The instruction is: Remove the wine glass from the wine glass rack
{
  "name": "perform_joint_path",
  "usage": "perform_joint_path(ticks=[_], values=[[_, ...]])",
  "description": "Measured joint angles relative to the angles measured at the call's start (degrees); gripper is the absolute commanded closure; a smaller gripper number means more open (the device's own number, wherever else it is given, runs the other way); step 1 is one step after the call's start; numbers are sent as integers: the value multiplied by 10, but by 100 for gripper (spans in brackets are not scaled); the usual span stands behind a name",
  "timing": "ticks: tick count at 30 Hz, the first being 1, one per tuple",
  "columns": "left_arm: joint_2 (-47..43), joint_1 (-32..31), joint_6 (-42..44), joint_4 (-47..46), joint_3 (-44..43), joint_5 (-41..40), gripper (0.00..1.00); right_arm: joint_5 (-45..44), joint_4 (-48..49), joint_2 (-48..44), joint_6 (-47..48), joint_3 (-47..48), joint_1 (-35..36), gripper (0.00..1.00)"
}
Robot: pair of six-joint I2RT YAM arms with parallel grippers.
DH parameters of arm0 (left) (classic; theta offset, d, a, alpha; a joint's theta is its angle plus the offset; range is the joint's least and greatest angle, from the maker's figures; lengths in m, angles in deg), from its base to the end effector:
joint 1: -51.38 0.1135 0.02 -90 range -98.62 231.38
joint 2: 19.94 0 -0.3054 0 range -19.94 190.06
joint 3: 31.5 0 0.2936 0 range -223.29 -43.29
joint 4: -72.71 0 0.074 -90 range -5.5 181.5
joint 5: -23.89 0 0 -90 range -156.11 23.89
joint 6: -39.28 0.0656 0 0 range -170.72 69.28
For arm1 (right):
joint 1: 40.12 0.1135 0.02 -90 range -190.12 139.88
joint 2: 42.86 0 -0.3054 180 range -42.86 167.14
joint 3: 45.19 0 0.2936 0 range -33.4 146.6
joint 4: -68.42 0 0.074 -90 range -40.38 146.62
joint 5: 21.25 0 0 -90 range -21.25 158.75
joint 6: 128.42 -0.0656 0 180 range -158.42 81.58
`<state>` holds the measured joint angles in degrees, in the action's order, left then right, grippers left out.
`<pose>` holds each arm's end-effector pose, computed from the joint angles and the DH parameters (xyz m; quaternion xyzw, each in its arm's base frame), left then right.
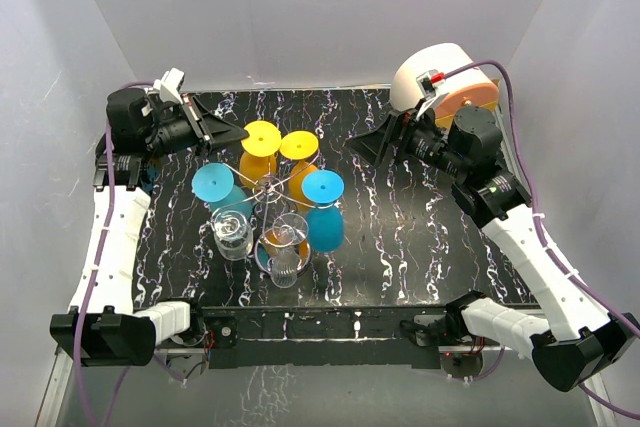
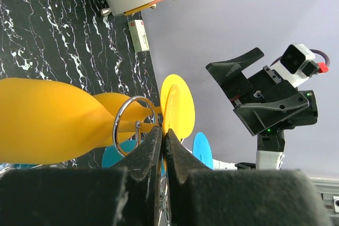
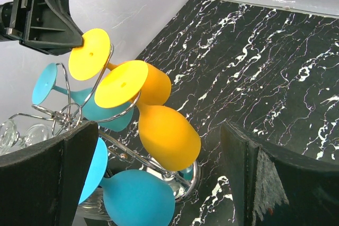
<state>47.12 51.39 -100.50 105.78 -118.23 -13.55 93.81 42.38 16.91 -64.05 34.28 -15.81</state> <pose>0.2882 -0.0520 0.4672 -0.0473 0.7538 -0.5491 0.3579 0.2394 0.1386 0.4616 -0.1363 0.7290 0.4214 0.5219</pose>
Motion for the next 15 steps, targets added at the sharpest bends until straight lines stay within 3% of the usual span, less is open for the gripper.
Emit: perform_joint_path(ticks=[15], values=[[-22,-1,28,49,-1,-12,100,4,4,6,0,0,0,2]])
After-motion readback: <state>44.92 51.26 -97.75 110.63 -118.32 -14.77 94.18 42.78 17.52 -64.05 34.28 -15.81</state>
